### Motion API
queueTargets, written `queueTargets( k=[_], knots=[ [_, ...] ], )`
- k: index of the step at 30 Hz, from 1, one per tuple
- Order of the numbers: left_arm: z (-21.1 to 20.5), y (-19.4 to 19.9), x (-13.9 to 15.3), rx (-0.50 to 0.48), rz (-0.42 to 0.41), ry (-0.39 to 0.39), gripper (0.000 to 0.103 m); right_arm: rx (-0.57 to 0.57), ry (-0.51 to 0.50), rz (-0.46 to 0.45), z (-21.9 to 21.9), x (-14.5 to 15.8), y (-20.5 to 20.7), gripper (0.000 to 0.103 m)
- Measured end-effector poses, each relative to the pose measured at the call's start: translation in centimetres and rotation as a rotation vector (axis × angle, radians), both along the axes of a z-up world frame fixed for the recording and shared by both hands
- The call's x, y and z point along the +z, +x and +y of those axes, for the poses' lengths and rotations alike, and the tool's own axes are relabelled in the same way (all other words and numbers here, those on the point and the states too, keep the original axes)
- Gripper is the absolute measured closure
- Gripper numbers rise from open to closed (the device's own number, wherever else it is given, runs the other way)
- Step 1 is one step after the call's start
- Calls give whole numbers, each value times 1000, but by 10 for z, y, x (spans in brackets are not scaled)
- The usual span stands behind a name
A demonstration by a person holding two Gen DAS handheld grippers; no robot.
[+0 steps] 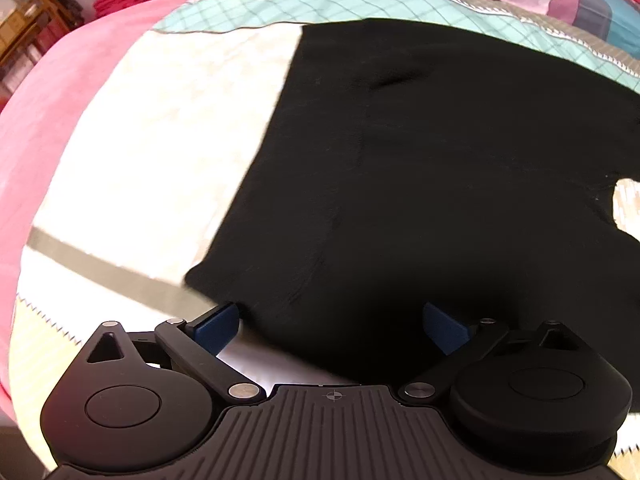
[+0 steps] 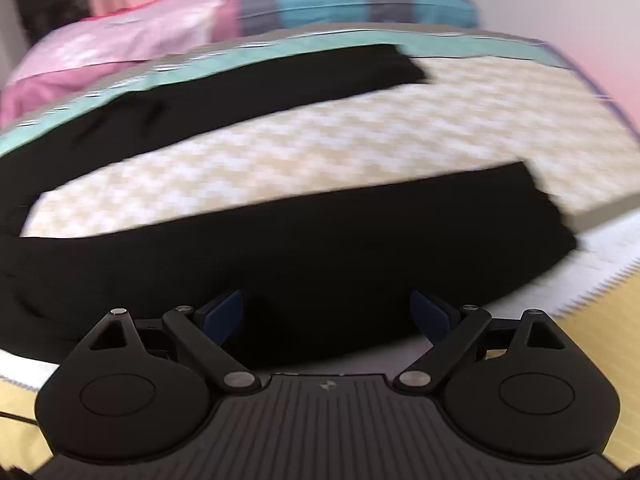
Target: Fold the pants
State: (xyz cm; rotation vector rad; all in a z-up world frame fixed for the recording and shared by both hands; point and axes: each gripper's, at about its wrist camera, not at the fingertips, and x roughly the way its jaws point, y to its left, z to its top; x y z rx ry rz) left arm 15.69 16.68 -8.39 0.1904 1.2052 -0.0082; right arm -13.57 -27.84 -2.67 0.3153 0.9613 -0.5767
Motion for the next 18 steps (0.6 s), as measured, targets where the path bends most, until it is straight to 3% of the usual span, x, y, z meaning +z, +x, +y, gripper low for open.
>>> queueTargets(
  k=[4, 8, 11, 14, 18],
  knots=[
    [26, -20, 12, 52, 20, -37, 0, -201, 105, -77, -30, 6, -44, 16],
    [53, -31, 18, 112, 54, -202, 0, -330, 334, -224, -54, 1, -70, 22],
    [71, -23, 9, 189, 103, -371, 0, -402, 424, -315, -62, -2, -76, 21],
    [78, -14, 6, 230, 85, -421, 0, -432, 540, -405, -75, -8, -79, 30],
    [85, -3, 1, 273, 76, -487, 0, -489, 627, -472, -85, -21, -80, 30]
  ],
)
